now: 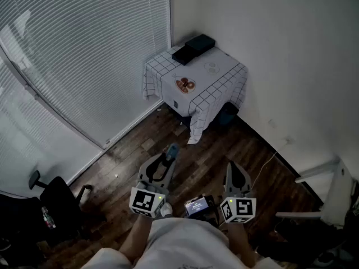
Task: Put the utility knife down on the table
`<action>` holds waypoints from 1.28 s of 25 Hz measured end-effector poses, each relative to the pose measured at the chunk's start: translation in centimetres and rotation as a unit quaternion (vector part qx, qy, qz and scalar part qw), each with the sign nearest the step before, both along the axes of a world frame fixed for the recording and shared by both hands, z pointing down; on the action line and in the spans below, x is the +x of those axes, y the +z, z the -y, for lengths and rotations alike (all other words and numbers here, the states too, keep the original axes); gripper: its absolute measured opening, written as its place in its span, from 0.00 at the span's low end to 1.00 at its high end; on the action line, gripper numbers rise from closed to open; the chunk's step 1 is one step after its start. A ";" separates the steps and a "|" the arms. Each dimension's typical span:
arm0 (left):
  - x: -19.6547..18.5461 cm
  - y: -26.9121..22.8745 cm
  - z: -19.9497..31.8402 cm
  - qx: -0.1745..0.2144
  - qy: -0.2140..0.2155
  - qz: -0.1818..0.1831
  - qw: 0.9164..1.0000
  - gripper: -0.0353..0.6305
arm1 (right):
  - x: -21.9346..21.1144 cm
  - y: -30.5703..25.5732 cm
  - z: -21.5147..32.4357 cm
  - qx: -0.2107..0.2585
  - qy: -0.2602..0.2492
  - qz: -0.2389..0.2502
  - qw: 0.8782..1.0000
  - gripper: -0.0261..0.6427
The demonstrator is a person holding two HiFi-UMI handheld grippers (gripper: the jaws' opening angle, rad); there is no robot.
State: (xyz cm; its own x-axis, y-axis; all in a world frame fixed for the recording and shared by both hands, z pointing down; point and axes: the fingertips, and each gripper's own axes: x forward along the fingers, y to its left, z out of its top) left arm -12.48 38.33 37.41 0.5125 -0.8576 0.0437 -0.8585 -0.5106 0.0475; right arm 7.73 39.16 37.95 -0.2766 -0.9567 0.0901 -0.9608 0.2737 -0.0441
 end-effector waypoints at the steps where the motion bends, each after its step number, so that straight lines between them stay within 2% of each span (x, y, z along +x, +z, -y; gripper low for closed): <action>1: 0.1 -0.1 0.1 0.001 0.000 0.000 1.000 0.27 | 0.1 0.0 0.1 0.001 0.000 0.001 1.000 0.05; 9: 1.1 -0.1 0.5 0.014 0.001 0.002 1.000 0.27 | 1.1 -0.1 0.7 0.006 -0.007 0.004 1.000 0.05; 12: 1.5 -0.2 0.7 0.014 -0.002 0.001 1.000 0.27 | 1.5 0.0 0.9 0.007 -0.012 0.017 1.000 0.05; 21: 3.0 0.0 1.2 0.005 -0.020 0.001 1.000 0.27 | 4.1 0.2 1.5 -0.001 -0.021 0.017 1.000 0.05; 25: 4.0 -0.1 1.8 0.004 -0.018 0.016 1.000 0.27 | 5.7 -0.1 1.9 -0.001 -0.018 0.025 1.000 0.05; 32: 5.3 -0.3 3.1 0.005 -0.016 0.018 1.000 0.27 | 6.9 0.1 3.4 -0.003 -0.019 0.028 0.999 0.05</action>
State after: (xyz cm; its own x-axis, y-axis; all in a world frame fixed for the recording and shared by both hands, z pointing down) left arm -7.23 35.26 37.09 0.4837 -0.8736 0.0531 -0.8751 -0.4838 0.0120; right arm 14.59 35.80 38.01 -0.3175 -0.9449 0.0792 -0.9456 0.3094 -0.1003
